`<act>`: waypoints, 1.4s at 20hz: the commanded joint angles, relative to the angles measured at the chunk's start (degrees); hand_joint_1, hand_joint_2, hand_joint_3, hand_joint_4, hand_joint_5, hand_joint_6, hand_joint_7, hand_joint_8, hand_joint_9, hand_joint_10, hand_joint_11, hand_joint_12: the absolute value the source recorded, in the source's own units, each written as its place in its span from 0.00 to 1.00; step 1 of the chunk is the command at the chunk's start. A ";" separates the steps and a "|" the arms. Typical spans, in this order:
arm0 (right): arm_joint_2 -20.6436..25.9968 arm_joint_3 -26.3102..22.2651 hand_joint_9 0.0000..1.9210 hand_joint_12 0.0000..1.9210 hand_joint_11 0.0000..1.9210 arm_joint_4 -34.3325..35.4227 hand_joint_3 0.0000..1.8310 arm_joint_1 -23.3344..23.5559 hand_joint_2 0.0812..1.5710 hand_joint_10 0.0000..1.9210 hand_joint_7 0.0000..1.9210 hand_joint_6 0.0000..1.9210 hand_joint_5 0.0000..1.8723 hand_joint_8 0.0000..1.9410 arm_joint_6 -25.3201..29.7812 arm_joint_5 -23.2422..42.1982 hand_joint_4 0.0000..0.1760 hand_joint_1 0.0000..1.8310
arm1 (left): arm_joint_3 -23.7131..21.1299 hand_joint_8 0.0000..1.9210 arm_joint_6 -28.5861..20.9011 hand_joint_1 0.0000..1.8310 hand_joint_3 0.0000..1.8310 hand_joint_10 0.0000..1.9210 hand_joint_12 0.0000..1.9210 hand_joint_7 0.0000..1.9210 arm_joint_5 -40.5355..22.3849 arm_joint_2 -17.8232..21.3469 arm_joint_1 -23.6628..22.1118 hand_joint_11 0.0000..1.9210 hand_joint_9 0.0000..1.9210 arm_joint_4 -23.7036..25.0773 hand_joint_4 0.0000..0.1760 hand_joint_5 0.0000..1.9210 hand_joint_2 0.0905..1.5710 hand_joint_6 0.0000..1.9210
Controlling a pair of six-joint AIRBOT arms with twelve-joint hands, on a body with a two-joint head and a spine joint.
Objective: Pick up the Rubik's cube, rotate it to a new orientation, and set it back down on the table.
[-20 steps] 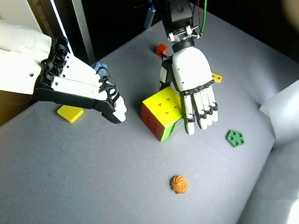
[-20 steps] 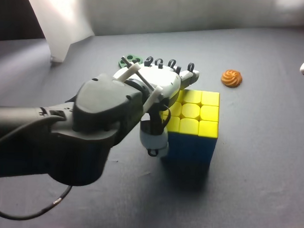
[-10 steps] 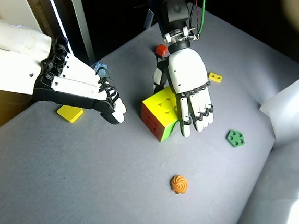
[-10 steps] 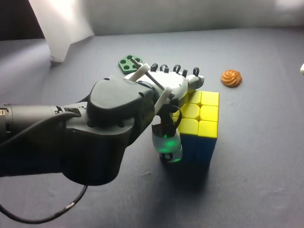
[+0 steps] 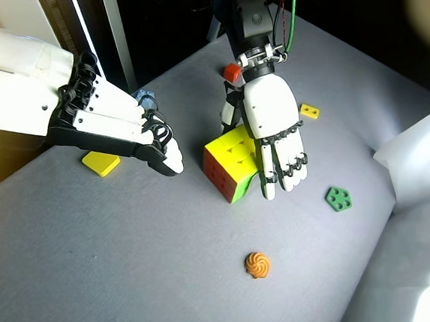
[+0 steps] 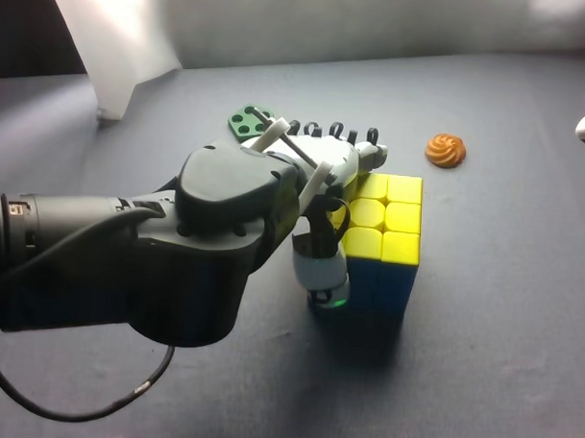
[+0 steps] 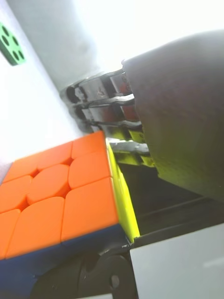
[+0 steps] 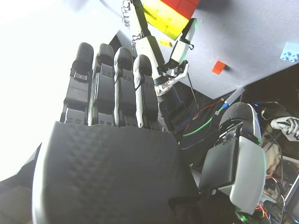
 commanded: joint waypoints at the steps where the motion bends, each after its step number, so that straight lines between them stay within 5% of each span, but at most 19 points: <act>1: 0.02 -0.21 0.14 0.35 0.00 2.82 0.00 0.63 0.54 0.00 0.16 0.00 0.18 0.00 -0.16 -3.56 0.00 0.09 | 0.22 0.00 0.18 0.67 0.00 0.00 0.00 0.00 -0.53 -0.48 -0.33 0.00 0.00 3.19 1.00 0.03 0.49 0.00; 16: 0.03 -0.21 0.14 0.33 0.00 2.82 0.00 0.57 0.54 0.00 0.16 0.00 0.18 0.00 -0.21 -3.56 0.00 0.12 | 0.25 0.00 0.18 0.67 0.00 0.00 0.00 0.02 -0.27 -0.59 -0.07 0.00 0.00 3.06 1.00 0.08 0.51 0.01; 17: 0.03 -0.21 0.13 0.32 0.00 2.82 0.00 0.57 0.54 0.00 0.15 0.00 0.17 0.00 -0.21 -3.56 0.00 0.11 | 0.24 0.01 0.18 0.68 0.01 0.01 0.02 0.09 -0.27 -0.59 -0.05 0.04 0.06 3.06 0.62 0.14 0.54 0.01; 18: 0.03 -0.21 0.13 0.32 0.00 2.82 0.00 0.58 0.54 0.00 0.15 0.00 0.17 0.00 -0.22 -3.56 0.00 0.11 | 0.24 0.00 0.18 0.65 0.00 0.01 0.05 0.15 -0.27 -0.59 -0.03 0.07 0.11 3.06 0.38 0.19 0.56 0.01; 19: 0.03 -0.20 0.12 0.30 0.00 2.82 0.00 0.56 0.55 0.00 0.15 0.00 0.16 0.00 -0.23 -3.56 0.00 0.10 | 0.24 0.01 0.18 0.62 0.00 0.00 0.23 0.21 -0.27 -0.59 -0.03 0.06 0.19 3.06 0.05 0.23 0.58 0.01; 22: 0.03 -0.20 0.14 0.31 0.00 2.82 0.00 0.46 0.55 0.00 0.16 0.00 0.18 0.00 -0.31 -3.56 0.00 0.11 | 0.24 0.03 0.18 0.64 0.00 0.05 0.68 0.33 -0.27 -0.55 -0.02 0.03 0.31 3.06 0.00 0.34 0.61 0.02; 23: 0.03 -0.20 0.14 0.32 0.00 2.82 0.00 0.43 0.55 0.00 0.17 0.00 0.19 0.00 -0.33 -3.56 0.00 0.10 | 0.24 0.08 0.18 0.63 0.00 0.32 0.80 0.33 -0.27 -0.51 -0.02 0.01 0.22 3.08 0.00 0.38 0.69 0.05; 24: 0.03 -0.20 0.14 0.32 0.00 2.82 0.00 0.41 0.55 0.00 0.17 0.00 0.19 0.00 -0.33 -3.56 0.00 0.11 | 0.24 0.34 0.18 0.57 0.00 0.65 0.93 0.27 -0.26 -0.49 -0.02 0.00 0.13 3.13 0.00 0.39 0.77 0.56; 25: 0.03 -0.20 0.14 0.31 0.00 2.82 0.00 0.39 0.55 0.00 0.17 0.00 0.19 0.00 -0.33 -3.56 0.00 0.11 | 0.22 0.78 0.18 0.59 0.00 0.76 0.98 0.26 -0.24 -0.49 -0.02 0.00 0.11 3.13 0.00 0.37 0.82 0.70; 26: 0.03 -0.20 0.13 0.31 0.00 2.82 0.00 0.38 0.55 0.00 0.16 0.00 0.18 0.00 -0.34 -3.56 0.00 0.11 | 0.21 0.88 0.18 0.60 0.00 0.87 1.00 0.27 -0.23 -0.49 -0.03 0.11 0.14 3.13 0.00 0.36 0.83 0.72; 28: 0.03 -0.21 0.14 0.30 0.00 2.82 0.00 0.24 0.55 0.00 0.16 0.00 0.18 0.00 -0.34 -3.56 0.00 0.10 | 0.18 0.88 0.18 0.61 0.00 0.93 1.00 0.25 -0.23 -0.50 -0.03 0.08 0.13 3.29 0.00 0.39 0.83 0.75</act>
